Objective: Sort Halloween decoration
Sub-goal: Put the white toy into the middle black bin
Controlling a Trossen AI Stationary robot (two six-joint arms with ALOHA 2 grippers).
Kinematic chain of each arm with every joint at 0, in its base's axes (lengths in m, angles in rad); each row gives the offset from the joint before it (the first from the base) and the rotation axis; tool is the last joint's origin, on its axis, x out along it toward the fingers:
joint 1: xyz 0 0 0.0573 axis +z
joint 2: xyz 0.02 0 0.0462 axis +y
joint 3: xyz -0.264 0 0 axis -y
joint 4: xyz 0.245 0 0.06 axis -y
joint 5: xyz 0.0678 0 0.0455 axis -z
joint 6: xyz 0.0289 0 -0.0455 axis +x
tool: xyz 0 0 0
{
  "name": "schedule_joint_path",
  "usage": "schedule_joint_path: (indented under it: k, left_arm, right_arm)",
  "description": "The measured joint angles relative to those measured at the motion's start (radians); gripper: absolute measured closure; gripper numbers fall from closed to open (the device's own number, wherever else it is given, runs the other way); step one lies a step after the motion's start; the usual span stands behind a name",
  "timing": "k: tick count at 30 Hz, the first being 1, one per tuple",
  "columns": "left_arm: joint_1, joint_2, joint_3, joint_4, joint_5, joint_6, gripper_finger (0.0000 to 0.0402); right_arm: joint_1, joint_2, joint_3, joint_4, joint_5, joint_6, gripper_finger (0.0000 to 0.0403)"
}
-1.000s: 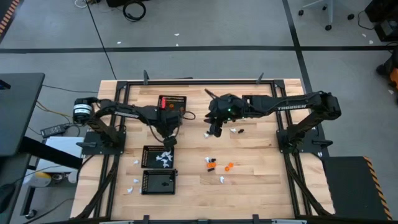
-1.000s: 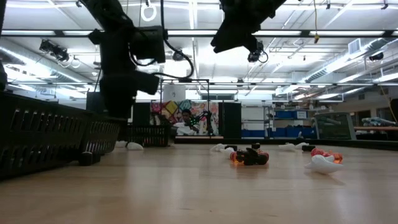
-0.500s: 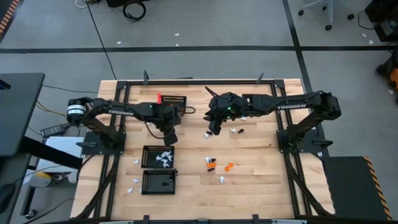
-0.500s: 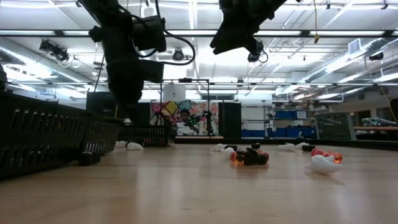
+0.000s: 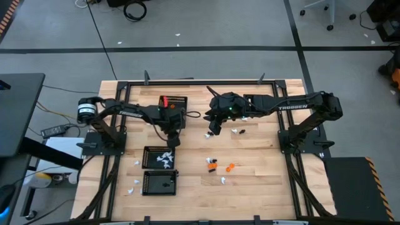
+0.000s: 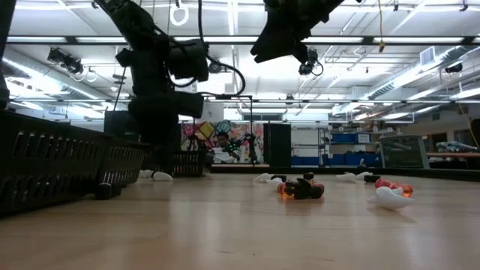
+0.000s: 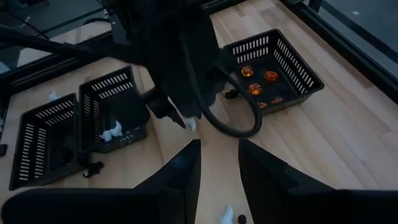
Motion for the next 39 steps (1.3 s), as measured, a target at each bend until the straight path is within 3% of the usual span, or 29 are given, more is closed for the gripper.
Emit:
schedule_joint_path:
  k: [10, 22, 39]
  left_arm:
    - [-0.002, 0.069, 0.005, 0.001, -0.013, 0.018, 0.0265]
    - [0.000, 0.071, 0.005, -0.008, -0.016, 0.024, 0.0375]
    - [0.057, 0.081, 0.054, -0.057, 0.075, 0.027, 0.0383]
  right_arm:
    - [0.000, 0.000, 0.000, 0.005, 0.000, -0.002, 0.0290]
    - [-0.001, 0.001, 0.000, 0.011, 0.003, -0.011, 0.0290]
    - [-0.001, 0.001, -0.001, 0.011, 0.003, -0.011, 0.0290]
